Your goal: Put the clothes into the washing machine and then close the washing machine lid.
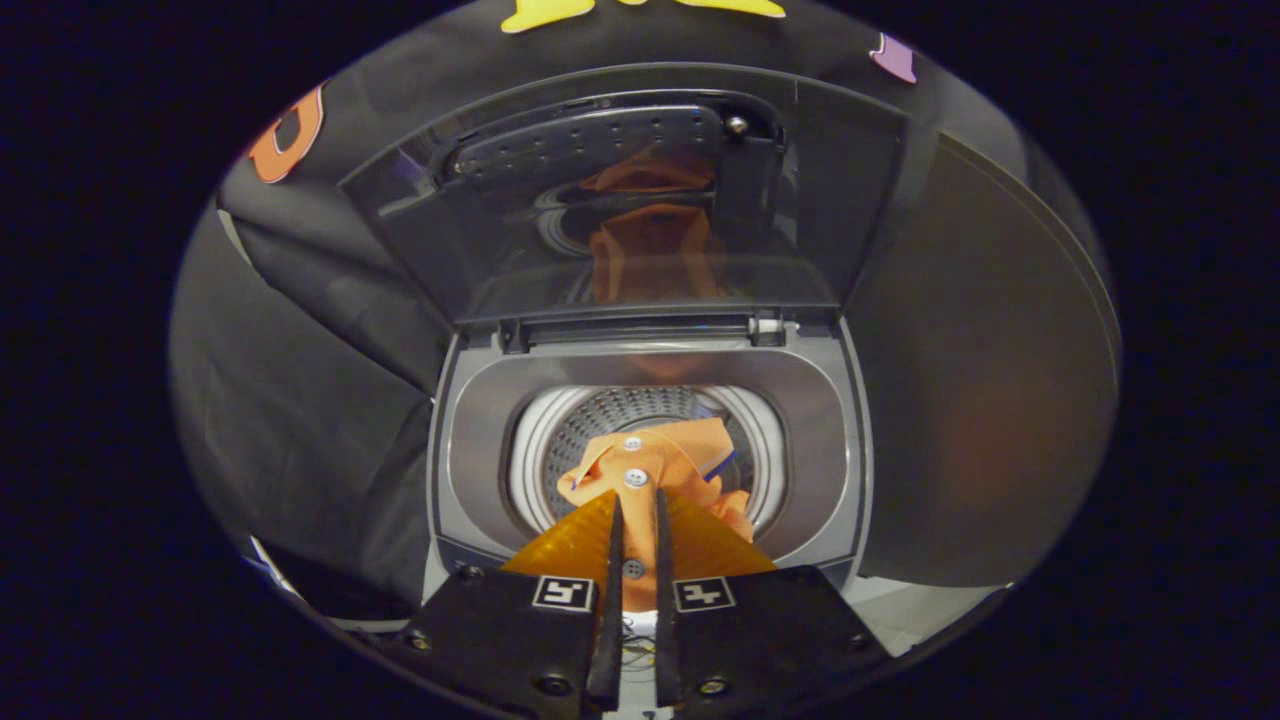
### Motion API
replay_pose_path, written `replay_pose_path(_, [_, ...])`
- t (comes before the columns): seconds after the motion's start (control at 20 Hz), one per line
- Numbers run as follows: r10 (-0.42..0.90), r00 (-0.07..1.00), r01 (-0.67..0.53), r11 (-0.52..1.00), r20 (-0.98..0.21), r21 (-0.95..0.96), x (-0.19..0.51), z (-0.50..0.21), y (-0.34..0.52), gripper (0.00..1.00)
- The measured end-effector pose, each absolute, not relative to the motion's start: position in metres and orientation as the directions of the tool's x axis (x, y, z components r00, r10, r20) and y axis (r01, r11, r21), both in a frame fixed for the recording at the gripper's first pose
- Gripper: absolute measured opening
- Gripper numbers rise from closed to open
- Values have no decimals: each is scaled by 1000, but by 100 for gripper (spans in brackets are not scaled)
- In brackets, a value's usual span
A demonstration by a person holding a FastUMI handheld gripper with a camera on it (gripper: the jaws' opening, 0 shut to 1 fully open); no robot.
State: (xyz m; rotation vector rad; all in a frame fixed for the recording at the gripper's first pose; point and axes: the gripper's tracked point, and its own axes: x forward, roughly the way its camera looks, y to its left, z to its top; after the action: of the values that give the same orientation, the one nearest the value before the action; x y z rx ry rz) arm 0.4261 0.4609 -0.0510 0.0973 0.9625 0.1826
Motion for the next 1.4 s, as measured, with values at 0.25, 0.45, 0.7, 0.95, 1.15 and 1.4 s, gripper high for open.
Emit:
replay_pose_path(0.25, [156,614,-132,987,-774,94,428,-44,452,78])
replay_pose_path(0.45, [154,623,-139,987,-767,86,424,-40,452,80])
replay_pose_path(0.7, [151,652,-170,984,-743,51,418,-37,449,80])
replay_pose_path(0.95, [173,715,-207,978,-678,32,417,-13,451,80])
replay_pose_path(1.15, [210,748,-229,972,-629,53,413,8,454,80])
replay_pose_path(1.4, [202,806,-242,970,-556,0,413,37,449,80])
